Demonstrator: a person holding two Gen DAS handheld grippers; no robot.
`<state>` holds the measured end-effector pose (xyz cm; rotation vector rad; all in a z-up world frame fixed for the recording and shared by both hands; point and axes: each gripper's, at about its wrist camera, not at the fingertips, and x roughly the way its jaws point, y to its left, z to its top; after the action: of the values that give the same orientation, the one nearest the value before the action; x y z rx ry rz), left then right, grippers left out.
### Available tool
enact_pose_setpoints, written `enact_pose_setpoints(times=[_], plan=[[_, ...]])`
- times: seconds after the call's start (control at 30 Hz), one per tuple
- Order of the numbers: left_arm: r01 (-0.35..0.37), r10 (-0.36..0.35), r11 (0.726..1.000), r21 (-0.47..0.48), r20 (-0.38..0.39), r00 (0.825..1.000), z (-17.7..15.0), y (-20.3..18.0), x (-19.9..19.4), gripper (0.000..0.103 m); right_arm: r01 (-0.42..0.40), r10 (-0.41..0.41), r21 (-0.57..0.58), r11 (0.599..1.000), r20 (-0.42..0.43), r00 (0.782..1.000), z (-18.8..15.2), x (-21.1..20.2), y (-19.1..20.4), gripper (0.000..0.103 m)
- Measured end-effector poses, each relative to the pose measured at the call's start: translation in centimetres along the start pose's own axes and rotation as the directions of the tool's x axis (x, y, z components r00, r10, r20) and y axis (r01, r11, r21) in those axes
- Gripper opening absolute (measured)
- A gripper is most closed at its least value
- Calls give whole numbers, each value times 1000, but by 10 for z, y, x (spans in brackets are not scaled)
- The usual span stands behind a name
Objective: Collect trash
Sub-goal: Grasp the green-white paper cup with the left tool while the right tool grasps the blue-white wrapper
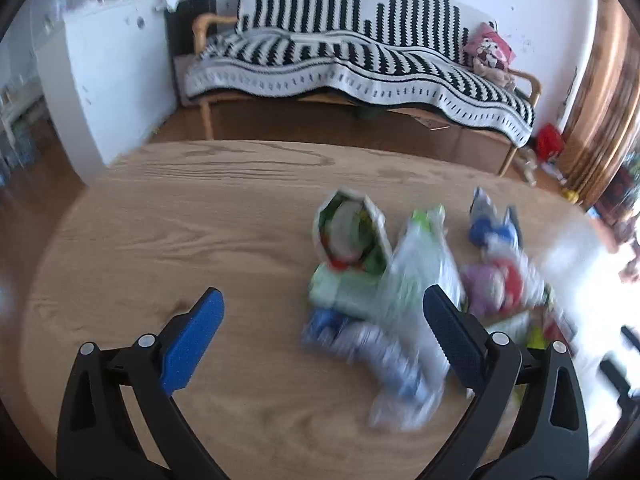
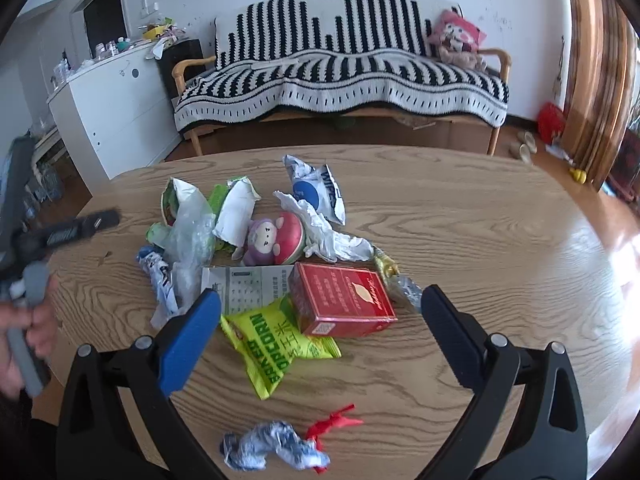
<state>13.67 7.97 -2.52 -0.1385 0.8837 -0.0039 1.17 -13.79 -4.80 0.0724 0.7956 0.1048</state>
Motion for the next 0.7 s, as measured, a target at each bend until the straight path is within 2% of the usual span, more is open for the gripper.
enact_pose_setpoints(times=[0.1,0.2,0.33,0.43,0.57,0.6,0.63,0.67,0.7], plan=[[14,-14,999,-47,1,1000,22,0,30,97,-12,12,8,1000,-5,1000,5,8,-2,97],[29,-32,998,-50,-42,999,32,-5,64,97,-31,31,18,999,-8,999,12,16,-5,97],[-10,6,999,-47,-77,997,35,-5,97,97,-63,63,19,998,-16,998,25,30,-4,97],[-29,23,998,-58,-90,996,37,0,115,97,-86,87,10,996,-42,995,47,53,-1,97],[-45,39,998,-45,-113,993,40,4,134,96,-88,96,63,994,-125,988,91,110,-6,97],[-29,23,998,-49,-120,993,40,7,136,94,-95,106,78,992,-153,983,97,123,-8,97],[-11,4,999,-53,-123,992,39,7,136,83,-106,124,102,989,-197,973,107,143,-10,97],[4,-11,998,-57,-128,992,40,8,136,65,-101,125,117,988,-221,967,113,156,-11,97],[16,-24,998,-64,-134,991,41,9,136,62,-96,123,121,988,-235,964,116,165,-11,97]])
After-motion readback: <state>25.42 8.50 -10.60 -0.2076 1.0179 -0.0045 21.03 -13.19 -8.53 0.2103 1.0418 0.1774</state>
